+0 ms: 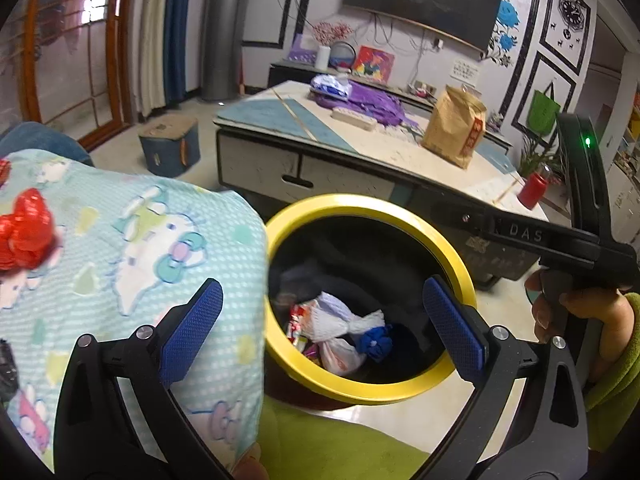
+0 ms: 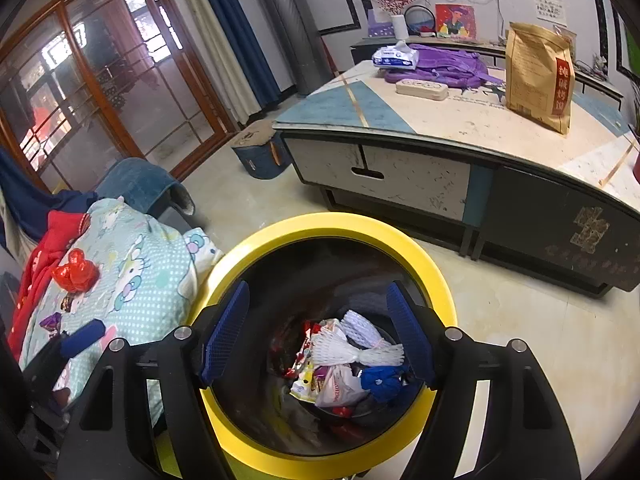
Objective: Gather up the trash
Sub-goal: 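Move both tools back from the bin toward the red bag and wrappers on the bed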
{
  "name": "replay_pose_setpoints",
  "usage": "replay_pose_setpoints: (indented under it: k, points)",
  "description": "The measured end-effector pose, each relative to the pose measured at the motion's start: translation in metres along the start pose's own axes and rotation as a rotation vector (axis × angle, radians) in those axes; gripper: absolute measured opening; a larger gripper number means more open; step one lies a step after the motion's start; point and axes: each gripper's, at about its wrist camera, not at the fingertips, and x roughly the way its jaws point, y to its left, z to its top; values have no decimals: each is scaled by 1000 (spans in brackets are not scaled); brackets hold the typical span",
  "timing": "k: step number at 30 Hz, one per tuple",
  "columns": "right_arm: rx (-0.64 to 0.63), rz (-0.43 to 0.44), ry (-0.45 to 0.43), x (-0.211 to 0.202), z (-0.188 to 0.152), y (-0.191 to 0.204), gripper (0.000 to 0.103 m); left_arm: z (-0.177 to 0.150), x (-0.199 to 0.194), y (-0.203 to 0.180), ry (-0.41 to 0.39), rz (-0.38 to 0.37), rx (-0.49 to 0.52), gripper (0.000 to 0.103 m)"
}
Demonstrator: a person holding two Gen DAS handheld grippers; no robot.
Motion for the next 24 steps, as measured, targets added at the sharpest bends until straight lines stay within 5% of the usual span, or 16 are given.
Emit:
replay_pose_setpoints:
  k: [24]
  points:
    - [-192,126,-139,-43,-3,81,72,-3,-84,53,-203,186,-99,92]
